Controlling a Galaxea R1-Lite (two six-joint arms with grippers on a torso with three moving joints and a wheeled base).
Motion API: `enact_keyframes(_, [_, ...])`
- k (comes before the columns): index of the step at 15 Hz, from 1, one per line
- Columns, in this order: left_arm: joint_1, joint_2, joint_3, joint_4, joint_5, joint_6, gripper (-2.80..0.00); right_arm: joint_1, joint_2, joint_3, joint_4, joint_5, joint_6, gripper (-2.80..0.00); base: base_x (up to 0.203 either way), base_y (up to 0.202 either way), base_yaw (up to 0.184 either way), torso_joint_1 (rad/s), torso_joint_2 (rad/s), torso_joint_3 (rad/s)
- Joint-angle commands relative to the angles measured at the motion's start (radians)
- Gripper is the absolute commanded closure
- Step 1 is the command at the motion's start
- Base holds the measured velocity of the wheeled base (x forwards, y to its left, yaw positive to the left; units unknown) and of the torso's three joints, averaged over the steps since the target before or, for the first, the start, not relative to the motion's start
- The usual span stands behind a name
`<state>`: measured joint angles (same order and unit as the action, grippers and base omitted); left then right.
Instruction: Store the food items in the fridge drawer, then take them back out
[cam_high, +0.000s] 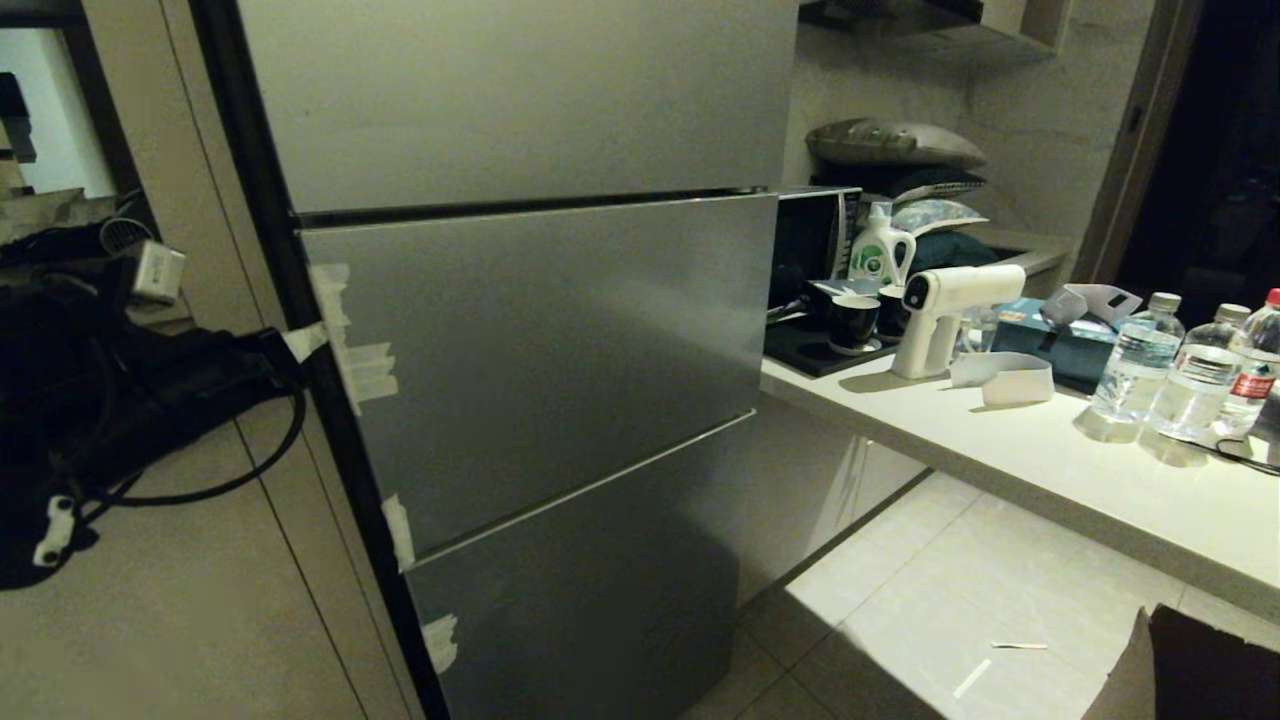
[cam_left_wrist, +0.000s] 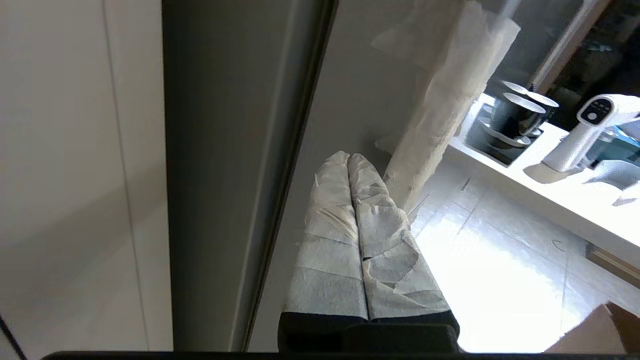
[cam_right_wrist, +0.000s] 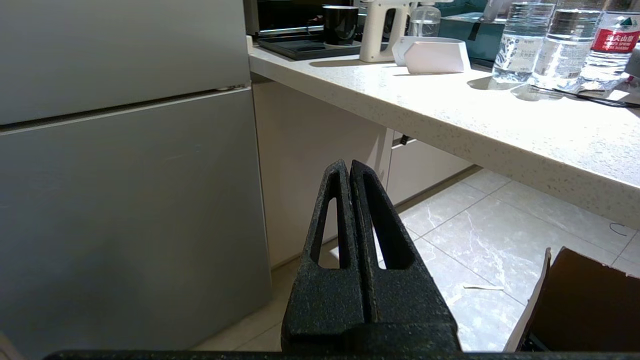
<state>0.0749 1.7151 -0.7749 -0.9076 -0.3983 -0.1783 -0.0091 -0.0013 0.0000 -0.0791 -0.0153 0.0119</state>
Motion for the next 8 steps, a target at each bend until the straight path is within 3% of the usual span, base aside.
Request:
enact_keyframes(1, [-0.02, -0.008, 0.0, -0.002, -0.01, 0.0, 0.0, 0.0, 0.001, 0.026, -0.001, 0.0, 0.0, 0.0, 0.0, 0.0, 0.0, 0.0, 0.0, 0.0])
enact_keyframes(8, [-0.037, -0.043, 0.049, -0.002, -0.017, 0.011, 0.0, 0.0, 0.001, 0.026, 0.001, 0.0, 0.0, 0.0, 0.0, 0.0, 0.0, 0.0, 0.0, 0.0])
